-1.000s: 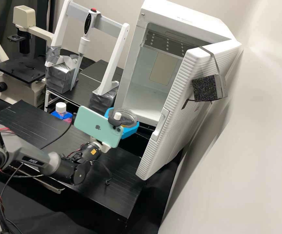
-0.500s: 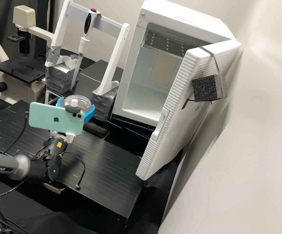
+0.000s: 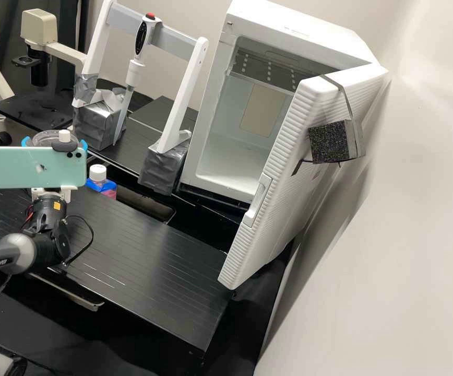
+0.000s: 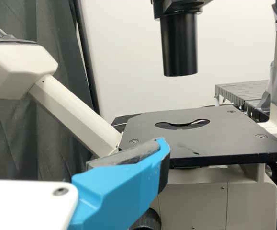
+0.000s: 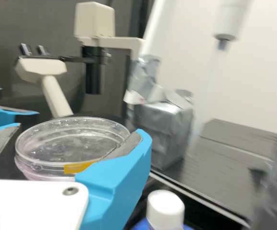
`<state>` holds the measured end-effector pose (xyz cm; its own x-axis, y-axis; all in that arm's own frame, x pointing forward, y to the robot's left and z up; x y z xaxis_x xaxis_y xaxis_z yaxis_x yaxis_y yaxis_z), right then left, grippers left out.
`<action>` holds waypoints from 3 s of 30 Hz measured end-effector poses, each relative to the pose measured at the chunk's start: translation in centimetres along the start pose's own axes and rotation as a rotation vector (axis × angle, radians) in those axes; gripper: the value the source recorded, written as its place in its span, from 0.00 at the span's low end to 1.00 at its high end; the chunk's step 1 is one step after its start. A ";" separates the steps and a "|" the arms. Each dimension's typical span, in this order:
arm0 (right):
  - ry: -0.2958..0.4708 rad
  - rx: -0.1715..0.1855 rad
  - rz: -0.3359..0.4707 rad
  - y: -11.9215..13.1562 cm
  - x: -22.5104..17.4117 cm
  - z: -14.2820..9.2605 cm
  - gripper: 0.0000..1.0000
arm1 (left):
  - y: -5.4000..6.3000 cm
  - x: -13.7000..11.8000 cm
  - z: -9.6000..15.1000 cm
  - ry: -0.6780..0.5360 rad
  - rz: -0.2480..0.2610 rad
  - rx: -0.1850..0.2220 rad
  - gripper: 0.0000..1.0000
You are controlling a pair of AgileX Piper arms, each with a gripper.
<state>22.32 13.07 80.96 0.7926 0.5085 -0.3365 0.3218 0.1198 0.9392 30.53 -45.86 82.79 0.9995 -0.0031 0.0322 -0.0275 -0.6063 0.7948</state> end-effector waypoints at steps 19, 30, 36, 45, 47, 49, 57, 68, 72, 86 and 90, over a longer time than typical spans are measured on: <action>0.042 -0.046 -0.094 -1.1 12.4 -1.0 0.00 | 0.0 0.0 0.0 0.000 0.000 0.000 1.00; 0.027 -0.053 -0.133 -2.2 18.0 -0.9 0.00 | 0.0 0.0 0.0 0.000 0.000 0.000 1.00; 0.039 -0.018 -0.180 -3.1 20.4 -1.1 0.00 | 0.0 0.0 0.0 0.000 0.000 0.000 1.00; 0.020 0.002 -0.234 -4.6 23.8 -1.1 0.00 | 0.0 0.0 0.0 0.000 0.000 0.000 1.00; 0.014 0.003 -0.239 -4.9 24.6 -0.9 0.00 | 0.0 0.0 0.0 0.000 0.000 0.000 1.00; -0.001 -0.011 -0.248 -5.2 25.2 -0.4 0.00 | 0.0 0.0 0.0 0.000 0.000 0.000 1.00; -0.050 -0.017 -0.272 -6.9 27.5 0.9 0.00 | 0.0 0.0 0.0 0.000 0.000 0.000 1.00; -0.032 -0.019 -0.247 -7.5 29.8 1.7 0.00 | 0.0 0.0 0.0 0.000 0.000 0.000 1.00; -0.032 0.000 -0.241 -8.0 30.6 2.2 0.00 | 0.0 0.0 0.0 0.000 0.000 0.000 1.00; -0.039 -0.026 -0.217 -8.1 32.7 2.9 0.00 | 0.0 0.0 0.0 0.000 0.000 0.000 1.00; -0.043 -0.026 -0.217 -8.1 32.7 3.0 1.00 | 0.0 0.0 0.0 0.000 0.000 0.000 1.00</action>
<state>47.19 26.13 62.14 0.7280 0.4316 -0.5326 0.4737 0.2449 0.8460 30.53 -45.86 82.79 0.9995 -0.0031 0.0322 -0.0275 -0.6063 0.7948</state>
